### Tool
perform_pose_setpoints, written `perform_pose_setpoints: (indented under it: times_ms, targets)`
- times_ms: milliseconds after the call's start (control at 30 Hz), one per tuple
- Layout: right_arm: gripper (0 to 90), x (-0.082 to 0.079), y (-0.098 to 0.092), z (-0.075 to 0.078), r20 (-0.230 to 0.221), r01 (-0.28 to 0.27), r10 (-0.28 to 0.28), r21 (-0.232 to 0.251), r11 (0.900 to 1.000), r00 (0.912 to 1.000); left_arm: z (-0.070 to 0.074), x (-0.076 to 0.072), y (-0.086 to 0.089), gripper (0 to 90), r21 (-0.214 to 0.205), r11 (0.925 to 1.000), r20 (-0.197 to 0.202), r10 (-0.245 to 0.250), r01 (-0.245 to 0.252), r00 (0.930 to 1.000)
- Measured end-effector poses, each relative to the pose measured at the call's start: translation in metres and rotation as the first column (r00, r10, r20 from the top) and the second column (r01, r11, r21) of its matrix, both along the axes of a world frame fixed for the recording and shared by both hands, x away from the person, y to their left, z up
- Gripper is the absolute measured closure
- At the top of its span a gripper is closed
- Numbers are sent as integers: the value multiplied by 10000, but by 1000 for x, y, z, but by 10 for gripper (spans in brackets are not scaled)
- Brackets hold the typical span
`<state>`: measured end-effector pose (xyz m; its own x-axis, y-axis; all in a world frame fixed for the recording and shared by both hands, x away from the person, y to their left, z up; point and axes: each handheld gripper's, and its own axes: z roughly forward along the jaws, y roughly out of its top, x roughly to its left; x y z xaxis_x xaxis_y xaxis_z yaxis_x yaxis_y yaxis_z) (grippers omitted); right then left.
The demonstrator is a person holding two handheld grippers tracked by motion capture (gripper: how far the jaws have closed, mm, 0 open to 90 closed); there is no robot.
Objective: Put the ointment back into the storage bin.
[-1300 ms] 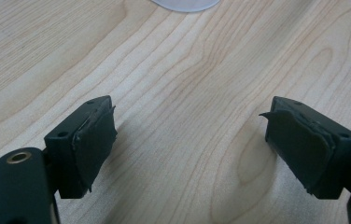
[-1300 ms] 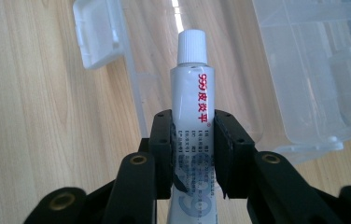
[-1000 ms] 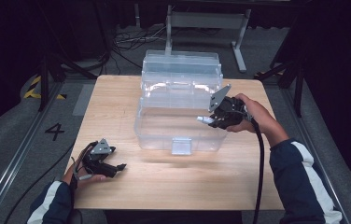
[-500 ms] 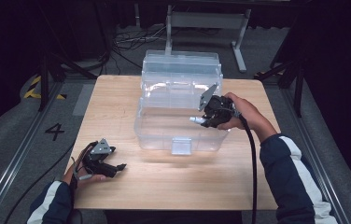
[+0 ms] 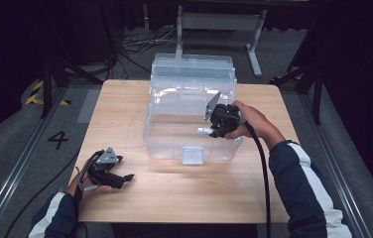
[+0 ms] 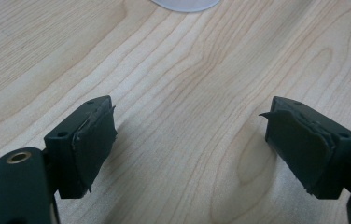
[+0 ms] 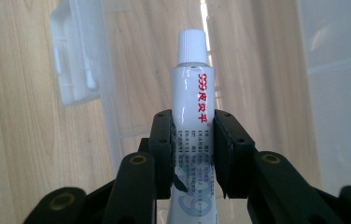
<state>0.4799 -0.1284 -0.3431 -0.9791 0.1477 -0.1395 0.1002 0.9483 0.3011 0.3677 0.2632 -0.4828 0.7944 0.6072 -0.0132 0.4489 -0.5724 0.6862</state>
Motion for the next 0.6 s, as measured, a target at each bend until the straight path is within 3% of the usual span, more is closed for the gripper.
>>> perform_pose_setpoints:
  times_ms: [600]
  targets:
    - [707,12,1,-30,-526,51,-76,-471,9989,9986,0,0,0,163,2,10000,-1,-12,12,10000]
